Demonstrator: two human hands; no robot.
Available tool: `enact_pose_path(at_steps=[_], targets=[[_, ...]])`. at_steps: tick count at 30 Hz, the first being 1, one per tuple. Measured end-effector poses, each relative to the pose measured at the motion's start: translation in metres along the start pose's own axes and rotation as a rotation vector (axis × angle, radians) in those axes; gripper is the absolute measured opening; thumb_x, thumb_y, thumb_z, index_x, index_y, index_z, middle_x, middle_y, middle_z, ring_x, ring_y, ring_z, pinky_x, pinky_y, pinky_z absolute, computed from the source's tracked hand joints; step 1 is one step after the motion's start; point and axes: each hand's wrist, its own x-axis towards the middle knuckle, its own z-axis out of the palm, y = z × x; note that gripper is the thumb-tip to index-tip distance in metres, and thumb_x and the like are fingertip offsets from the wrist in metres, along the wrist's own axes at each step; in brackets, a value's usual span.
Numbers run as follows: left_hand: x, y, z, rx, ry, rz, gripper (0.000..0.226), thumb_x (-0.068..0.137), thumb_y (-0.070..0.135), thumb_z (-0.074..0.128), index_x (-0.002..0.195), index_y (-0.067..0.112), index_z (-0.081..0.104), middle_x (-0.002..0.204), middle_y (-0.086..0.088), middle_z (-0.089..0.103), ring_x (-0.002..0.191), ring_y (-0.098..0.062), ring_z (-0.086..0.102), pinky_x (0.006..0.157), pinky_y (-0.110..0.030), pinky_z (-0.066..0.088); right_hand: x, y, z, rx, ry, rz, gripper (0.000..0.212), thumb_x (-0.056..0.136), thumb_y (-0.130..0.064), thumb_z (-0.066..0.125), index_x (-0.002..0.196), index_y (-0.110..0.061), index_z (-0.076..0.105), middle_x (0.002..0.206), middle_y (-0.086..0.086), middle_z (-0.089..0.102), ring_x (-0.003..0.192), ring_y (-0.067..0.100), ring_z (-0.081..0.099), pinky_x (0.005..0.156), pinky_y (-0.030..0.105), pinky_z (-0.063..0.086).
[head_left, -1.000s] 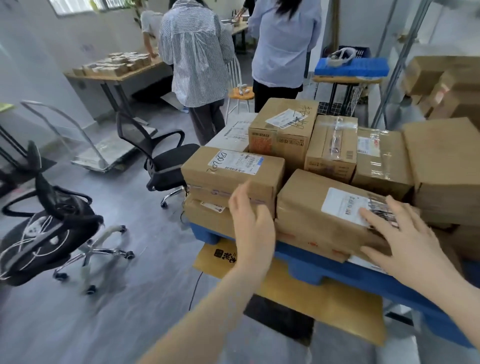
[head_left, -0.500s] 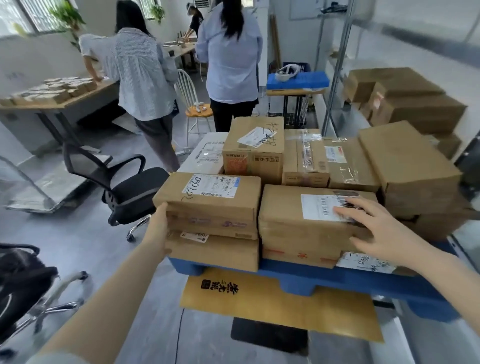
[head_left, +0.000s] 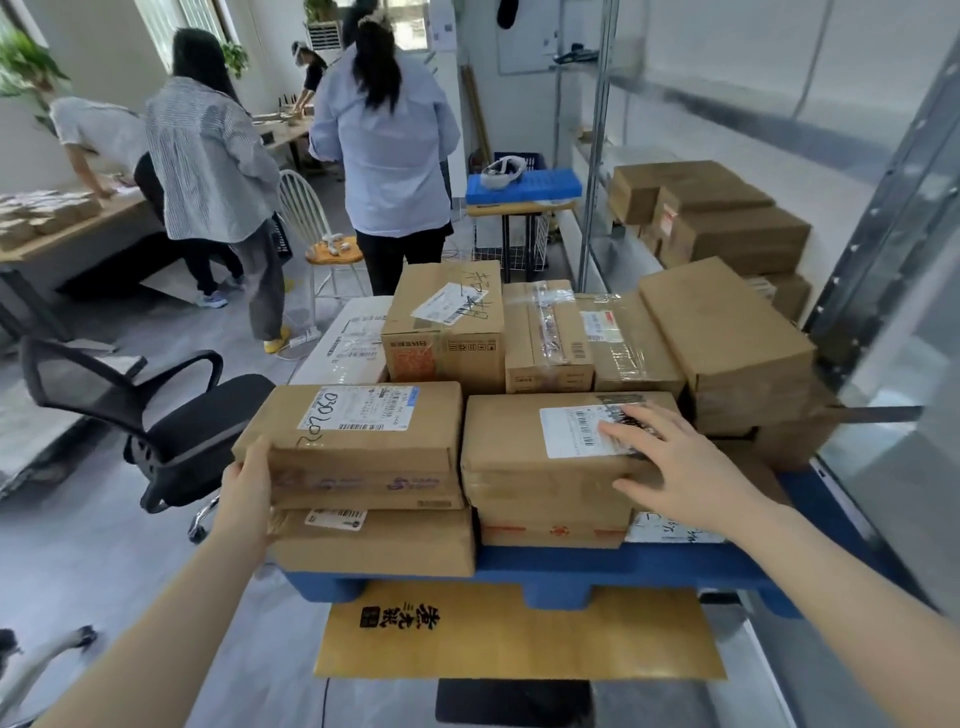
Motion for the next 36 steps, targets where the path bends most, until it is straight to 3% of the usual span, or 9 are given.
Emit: enact_pose_path(at_steps=[5,8,10,14,18,24,28,32,36], targets=[[-0.012,-0.006,-0.002,0.003,0.071,0.104,0.084,0.067,0.068,0.046,0.137,0.022,0.038,0.139,-0.007,0.046,0.123,-0.034,0.044,0.1,-0.057,0.037,-0.01,-0.006,-0.003,-0.059,0.03,0.048,0.072,0.083,-0.059,0.054,0.146,-0.042,0.022,0.157,-0.003,0.017,0.145,0.02,0.009,0.113,0.048,0.025],[-0.042,-0.005,0.006,0.279,0.234,0.42,0.087,0.073,0.07,0.038,0.143,0.021,0.026,0.154,-0.013,0.024,0.138,-0.036,0.026,0.11,-0.059,0.024,-0.032,-0.005,-0.011,-0.007,0.081,0.104,0.071,0.084,-0.06,0.052,0.146,-0.044,0.02,0.158,-0.005,0.013,0.146,0.019,0.007,0.114,0.048,0.023],[-0.073,0.001,0.024,0.451,0.192,0.705,0.086,0.076,0.071,0.035,0.148,0.027,0.015,0.159,-0.007,0.01,0.145,-0.027,0.01,0.116,-0.053,0.007,-0.054,-0.002,-0.018,0.046,0.127,0.166,0.071,0.084,-0.059,0.053,0.145,-0.047,0.019,0.158,-0.007,0.012,0.145,0.017,0.008,0.114,0.045,0.025],[-0.15,0.014,0.091,0.628,-0.166,1.209,0.08,0.082,0.063,0.034,0.15,0.031,0.008,0.16,0.001,0.001,0.146,-0.012,-0.006,0.115,-0.038,-0.01,-0.118,0.011,-0.032,0.114,0.209,0.372,0.07,0.084,-0.056,0.056,0.145,-0.045,0.022,0.157,-0.007,0.014,0.144,0.015,0.013,0.113,0.04,0.027],[-0.238,-0.02,0.157,0.722,-0.586,1.523,0.076,0.087,0.065,0.027,0.151,0.024,0.016,0.159,-0.003,0.009,0.147,-0.02,0.004,0.118,-0.046,0.0,-0.21,0.01,-0.04,0.13,0.3,0.665,0.072,0.084,-0.052,0.059,0.145,-0.041,0.022,0.157,0.001,0.016,0.142,0.019,0.019,0.109,0.037,0.03],[-0.378,-0.119,0.212,0.854,-1.157,1.58,0.088,0.07,0.073,0.024,0.146,0.034,0.007,0.157,-0.003,0.021,0.141,-0.027,0.028,0.111,-0.056,0.023,-0.399,-0.046,-0.053,0.014,0.478,1.15,0.074,0.085,-0.061,0.05,0.147,-0.043,0.014,0.159,-0.008,-0.002,0.145,0.017,0.007,0.113,0.042,0.024],[-0.493,-0.18,0.196,0.759,-1.486,1.767,0.092,0.078,0.081,0.012,0.14,0.022,0.045,0.141,-0.019,0.047,0.123,-0.044,0.05,0.097,-0.067,0.034,-0.541,-0.127,-0.064,-0.061,0.65,1.464,0.071,0.084,-0.059,0.05,0.144,-0.046,0.015,0.159,-0.011,0.001,0.144,0.021,0.014,0.11,0.044,0.03],[-0.606,-0.241,0.158,0.734,-1.736,1.913,0.111,0.062,0.09,-0.006,0.147,0.029,0.029,0.152,-0.007,0.035,0.143,-0.033,0.023,0.111,-0.058,0.014,-0.668,-0.224,-0.073,-0.187,0.731,1.812,0.073,0.083,-0.057,0.054,0.145,-0.042,0.019,0.159,-0.003,0.008,0.14,0.026,0.023,0.104,0.045,0.037],[-0.692,-0.3,0.096,0.664,-1.938,2.043,0.097,0.062,0.076,0.008,0.149,0.035,0.013,0.157,0.0,0.02,0.146,-0.03,0.007,0.114,-0.054,0.004,-0.77,-0.31,-0.068,-0.212,0.773,2.07,0.075,0.083,-0.058,0.056,0.146,-0.039,0.019,0.158,0.0,0.008,0.139,0.028,0.027,0.105,0.046,0.037]])
